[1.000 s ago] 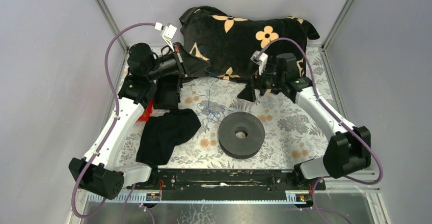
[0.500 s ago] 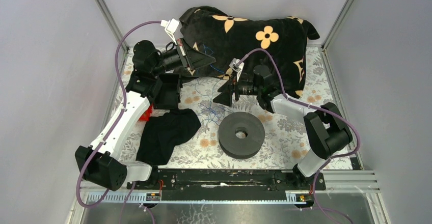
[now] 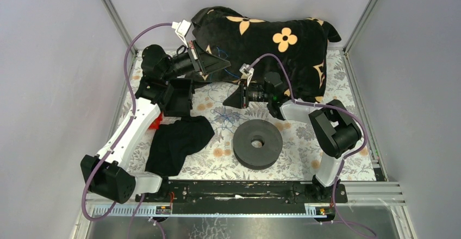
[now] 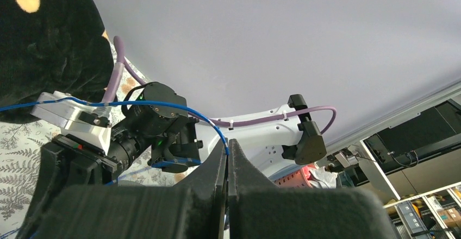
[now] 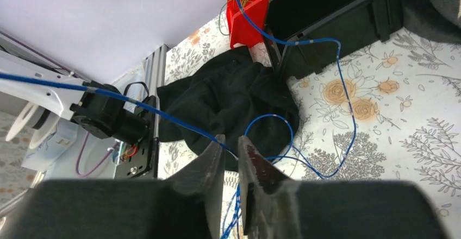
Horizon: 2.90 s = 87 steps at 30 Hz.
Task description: Wrap the cables
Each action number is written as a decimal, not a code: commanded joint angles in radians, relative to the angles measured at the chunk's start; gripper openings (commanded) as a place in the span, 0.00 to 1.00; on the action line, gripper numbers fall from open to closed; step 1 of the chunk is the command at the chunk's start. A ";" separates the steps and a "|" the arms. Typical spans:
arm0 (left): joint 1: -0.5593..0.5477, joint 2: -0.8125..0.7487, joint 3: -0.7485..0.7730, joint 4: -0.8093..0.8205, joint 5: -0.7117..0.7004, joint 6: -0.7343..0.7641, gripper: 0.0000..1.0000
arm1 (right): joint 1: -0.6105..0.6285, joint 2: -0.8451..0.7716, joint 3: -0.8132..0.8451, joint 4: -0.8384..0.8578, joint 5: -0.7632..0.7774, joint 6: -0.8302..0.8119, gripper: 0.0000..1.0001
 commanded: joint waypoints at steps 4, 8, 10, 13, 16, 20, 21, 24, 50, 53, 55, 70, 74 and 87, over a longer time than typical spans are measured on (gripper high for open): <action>0.056 -0.039 -0.024 0.032 0.005 0.035 0.00 | -0.047 -0.215 0.086 -0.293 0.024 -0.195 0.00; 0.135 -0.067 -0.022 -0.099 -0.045 0.167 0.00 | -0.111 -0.369 0.218 -0.723 0.182 -0.432 0.00; 0.153 -0.076 -0.007 -0.208 -0.118 0.279 0.00 | -0.115 -0.423 0.312 -0.944 0.329 -0.554 0.00; 0.155 -0.090 0.007 -0.293 -0.211 0.425 0.00 | -0.116 -0.479 0.431 -1.153 0.580 -0.649 0.00; 0.155 -0.099 0.009 -0.323 -0.261 0.501 0.00 | -0.116 -0.512 0.521 -1.277 0.743 -0.703 0.00; 0.155 -0.101 0.004 -0.342 -0.292 0.565 0.00 | -0.116 -0.512 0.618 -1.393 0.833 -0.745 0.00; 0.155 -0.100 0.005 -0.358 -0.302 0.582 0.00 | -0.117 -0.500 0.639 -1.418 0.840 -0.751 0.00; 0.154 -0.106 -0.011 -0.387 -0.333 0.647 0.00 | -0.116 -0.469 0.675 -1.477 0.872 -0.762 0.00; 0.141 -0.120 0.233 -0.625 -0.960 1.412 0.00 | -0.116 -0.462 0.764 -1.449 1.540 -1.058 0.00; 0.135 -0.119 0.210 -0.634 -0.969 1.435 0.00 | -0.116 -0.479 0.737 -1.390 1.628 -1.117 0.00; 0.131 -0.114 0.193 -0.659 -0.906 1.422 0.00 | -0.116 -0.485 0.748 -1.416 1.588 -1.090 0.00; 0.117 -0.003 0.070 -0.603 -0.191 1.045 0.84 | -0.117 -0.378 0.883 -1.743 0.655 -0.706 0.00; 0.111 -0.067 -0.007 -0.564 -0.077 1.083 0.92 | -0.127 -0.343 0.970 -1.784 0.618 -0.666 0.00; -0.079 -0.033 -0.138 -0.556 0.078 1.288 0.83 | -0.199 -0.270 1.246 -1.746 0.324 -0.463 0.00</action>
